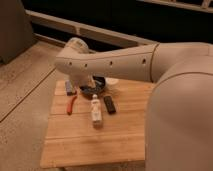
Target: Pick up the ceramic bowl
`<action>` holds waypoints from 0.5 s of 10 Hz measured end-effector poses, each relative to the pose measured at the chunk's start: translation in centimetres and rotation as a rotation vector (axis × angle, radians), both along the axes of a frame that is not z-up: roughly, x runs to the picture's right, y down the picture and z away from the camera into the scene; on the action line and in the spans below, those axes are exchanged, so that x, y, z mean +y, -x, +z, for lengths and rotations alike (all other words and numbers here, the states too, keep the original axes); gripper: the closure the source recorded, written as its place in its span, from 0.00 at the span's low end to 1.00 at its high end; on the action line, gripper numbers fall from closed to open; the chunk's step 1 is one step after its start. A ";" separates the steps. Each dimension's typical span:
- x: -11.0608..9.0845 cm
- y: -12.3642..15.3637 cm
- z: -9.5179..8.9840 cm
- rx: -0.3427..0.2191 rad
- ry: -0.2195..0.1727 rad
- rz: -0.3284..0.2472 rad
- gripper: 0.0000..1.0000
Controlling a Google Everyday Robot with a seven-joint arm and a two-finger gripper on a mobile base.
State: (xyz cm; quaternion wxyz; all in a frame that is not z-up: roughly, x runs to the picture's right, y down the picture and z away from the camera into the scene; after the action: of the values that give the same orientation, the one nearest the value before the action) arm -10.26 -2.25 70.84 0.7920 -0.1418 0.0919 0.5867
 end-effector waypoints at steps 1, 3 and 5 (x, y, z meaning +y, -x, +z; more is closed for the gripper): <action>-0.2 -0.3 0.1 0.002 -0.005 0.000 0.35; -0.1 0.1 0.0 -0.004 -0.004 -0.003 0.35; -0.2 -0.3 0.6 0.004 -0.004 0.000 0.35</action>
State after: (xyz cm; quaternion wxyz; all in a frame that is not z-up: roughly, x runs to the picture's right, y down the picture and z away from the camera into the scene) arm -9.94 -2.44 71.47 0.7923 -0.1388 0.0922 0.5870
